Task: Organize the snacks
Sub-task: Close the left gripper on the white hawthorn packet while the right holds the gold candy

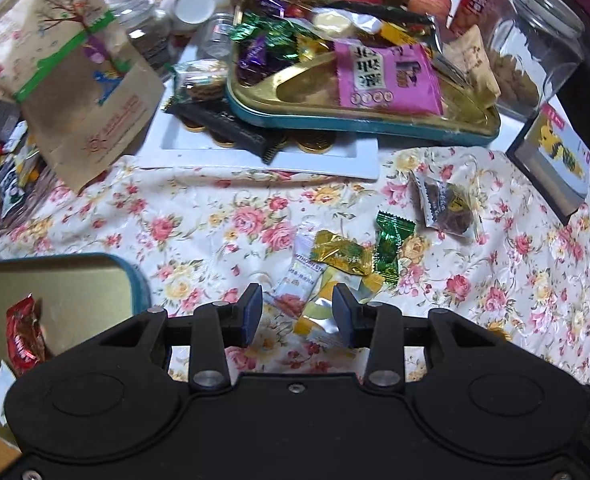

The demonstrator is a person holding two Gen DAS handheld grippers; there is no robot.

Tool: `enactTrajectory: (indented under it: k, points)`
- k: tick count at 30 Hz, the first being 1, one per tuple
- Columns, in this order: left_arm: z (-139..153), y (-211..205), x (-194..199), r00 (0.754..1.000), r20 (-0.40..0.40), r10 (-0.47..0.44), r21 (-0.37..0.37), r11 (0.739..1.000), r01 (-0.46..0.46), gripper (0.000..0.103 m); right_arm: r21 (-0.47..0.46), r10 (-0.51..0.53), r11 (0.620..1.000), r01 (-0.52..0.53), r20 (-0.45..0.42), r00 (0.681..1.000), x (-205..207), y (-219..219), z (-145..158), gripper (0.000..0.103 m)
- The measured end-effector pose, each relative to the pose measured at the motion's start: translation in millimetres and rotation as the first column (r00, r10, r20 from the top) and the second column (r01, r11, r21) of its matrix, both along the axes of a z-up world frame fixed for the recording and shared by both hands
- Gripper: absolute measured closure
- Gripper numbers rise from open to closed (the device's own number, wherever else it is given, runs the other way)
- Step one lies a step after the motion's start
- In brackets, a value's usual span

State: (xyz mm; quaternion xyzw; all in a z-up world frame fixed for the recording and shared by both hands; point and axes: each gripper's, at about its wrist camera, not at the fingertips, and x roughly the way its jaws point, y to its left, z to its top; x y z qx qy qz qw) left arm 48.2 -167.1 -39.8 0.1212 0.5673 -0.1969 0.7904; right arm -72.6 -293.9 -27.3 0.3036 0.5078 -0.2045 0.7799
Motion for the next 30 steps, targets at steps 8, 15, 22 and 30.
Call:
enactTrajectory:
  k: [8,15,22,30]
  points:
    - [-25,-8,18,0.994,0.018,-0.109,0.061,0.992,0.108,0.054,0.055,-0.023,0.998,0.018,0.098,0.995,-12,-9,37,0.083]
    - [-45,-7,28,0.995,-0.019,-0.1,0.067,0.993,0.101,0.054,0.069,-0.061,0.996,0.053,0.13,0.99,-14,-14,46,0.083]
    - [-53,-18,26,0.993,0.005,-0.12,0.083,0.989,0.119,0.051,0.071,-0.05,0.997,0.04,0.146,0.988,-14,-10,50,0.083]
    - [-68,-19,24,0.991,-0.037,-0.126,0.079,0.988,0.129,0.051,0.073,-0.045,0.997,0.036,0.126,0.991,-10,-8,44,0.083]
